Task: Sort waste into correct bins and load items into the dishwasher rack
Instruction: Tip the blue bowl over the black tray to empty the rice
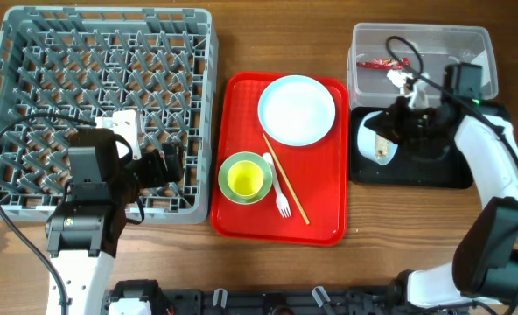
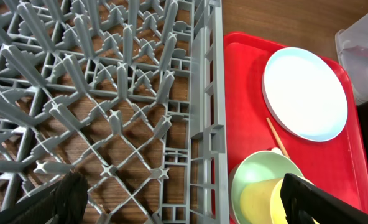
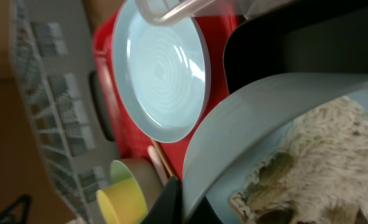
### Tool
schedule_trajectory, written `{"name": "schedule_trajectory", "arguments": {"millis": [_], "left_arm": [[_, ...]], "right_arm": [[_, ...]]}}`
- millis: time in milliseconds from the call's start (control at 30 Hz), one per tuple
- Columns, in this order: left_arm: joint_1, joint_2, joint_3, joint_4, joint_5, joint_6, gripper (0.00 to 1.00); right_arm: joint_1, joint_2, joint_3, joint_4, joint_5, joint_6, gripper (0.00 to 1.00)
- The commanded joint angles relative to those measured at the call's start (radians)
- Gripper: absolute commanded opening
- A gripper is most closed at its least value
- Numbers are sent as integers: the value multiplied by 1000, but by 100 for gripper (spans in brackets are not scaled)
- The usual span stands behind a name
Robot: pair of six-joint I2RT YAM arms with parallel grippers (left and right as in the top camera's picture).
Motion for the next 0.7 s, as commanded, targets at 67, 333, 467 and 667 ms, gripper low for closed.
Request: {"name": "schedule_trajectory", "arguments": {"millis": [67,333,467,667], "left_arm": [[3,0,16,3,16,-6,100],[3,0,16,2,17,-6,100],[3,0,16,3,16,-6,100],[3,0,16,3,16,-6,100]], "right_arm": [[-135,-7,-85,75,-283,26,4],[-264,-7,-198,259,-580,181,4],[-300,-7,-251,423,-672,348,4],[-325,-7,-261,500,-686,514,4]]}}
